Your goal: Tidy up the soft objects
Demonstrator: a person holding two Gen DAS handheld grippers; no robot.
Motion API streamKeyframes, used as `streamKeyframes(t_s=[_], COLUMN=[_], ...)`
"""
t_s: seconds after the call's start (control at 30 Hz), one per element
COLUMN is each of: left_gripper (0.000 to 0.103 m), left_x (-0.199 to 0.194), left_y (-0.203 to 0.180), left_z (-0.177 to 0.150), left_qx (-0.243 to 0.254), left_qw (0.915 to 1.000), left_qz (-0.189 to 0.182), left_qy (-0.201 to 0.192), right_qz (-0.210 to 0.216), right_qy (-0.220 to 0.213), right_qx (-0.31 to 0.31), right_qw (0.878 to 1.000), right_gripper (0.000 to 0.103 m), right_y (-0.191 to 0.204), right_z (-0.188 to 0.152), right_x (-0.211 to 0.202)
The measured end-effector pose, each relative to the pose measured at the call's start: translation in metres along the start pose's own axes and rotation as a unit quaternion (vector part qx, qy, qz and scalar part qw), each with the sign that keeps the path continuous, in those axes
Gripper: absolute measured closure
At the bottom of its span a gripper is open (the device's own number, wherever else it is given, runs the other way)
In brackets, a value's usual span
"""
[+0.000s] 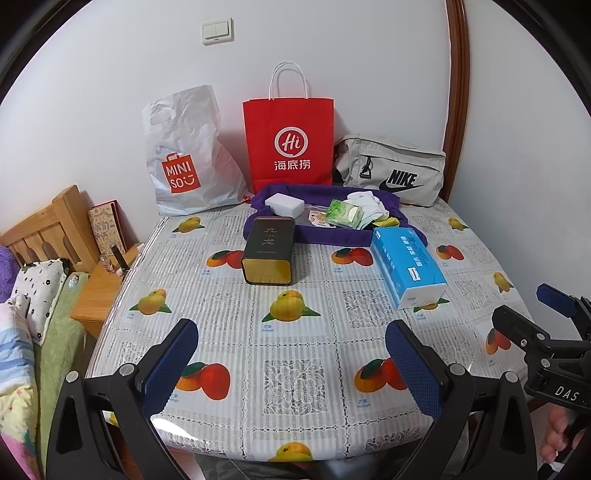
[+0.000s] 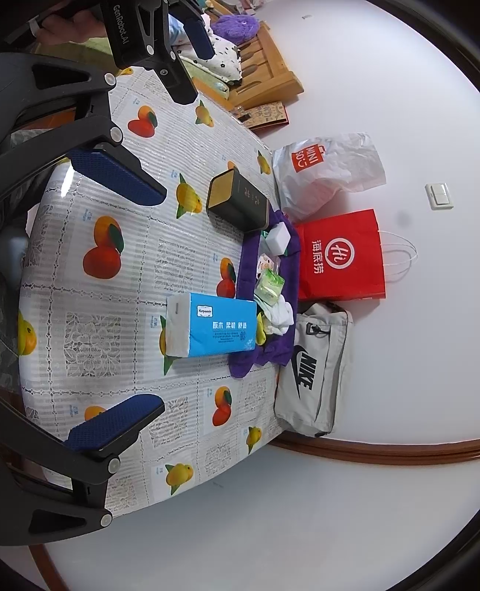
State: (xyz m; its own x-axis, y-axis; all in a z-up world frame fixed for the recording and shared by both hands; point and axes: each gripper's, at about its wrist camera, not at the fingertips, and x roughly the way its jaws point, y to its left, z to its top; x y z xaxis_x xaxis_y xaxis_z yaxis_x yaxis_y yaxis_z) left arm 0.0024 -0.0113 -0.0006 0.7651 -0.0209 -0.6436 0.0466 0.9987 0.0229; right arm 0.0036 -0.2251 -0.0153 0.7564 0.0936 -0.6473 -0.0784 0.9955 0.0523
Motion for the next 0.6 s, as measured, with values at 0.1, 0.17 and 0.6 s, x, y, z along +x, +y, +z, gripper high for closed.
streamKeyframes(t_s=[0.1, 0.17, 0.6], left_gripper=[0.001, 0.001, 0.001], left_x=[0.0002, 0.0002, -0.0005], left_y=[-0.0001, -0.0001, 0.0032], left_z=[0.0004, 0.0005, 0.0011], left_qx=[0.001, 0.001, -0.001], left_qw=[1.0, 1.0, 1.0], left_qz=[0.0, -0.001, 0.001], left_qy=[-0.001, 0.0, 0.001], right_qz=[0.0, -0.001, -0.002], right_qy=[-0.001, -0.001, -0.002], right_qx=[0.0, 0.001, 0.001], right_qw=[1.0, 1.0, 1.0], right_gripper=[0.002, 0.002, 0.002], right_y=[0.0003, 0.0006, 0.0015], right_z=[0.0004, 0.0004, 0.0001], right_x=[-0.0006, -0.0008, -0.0031])
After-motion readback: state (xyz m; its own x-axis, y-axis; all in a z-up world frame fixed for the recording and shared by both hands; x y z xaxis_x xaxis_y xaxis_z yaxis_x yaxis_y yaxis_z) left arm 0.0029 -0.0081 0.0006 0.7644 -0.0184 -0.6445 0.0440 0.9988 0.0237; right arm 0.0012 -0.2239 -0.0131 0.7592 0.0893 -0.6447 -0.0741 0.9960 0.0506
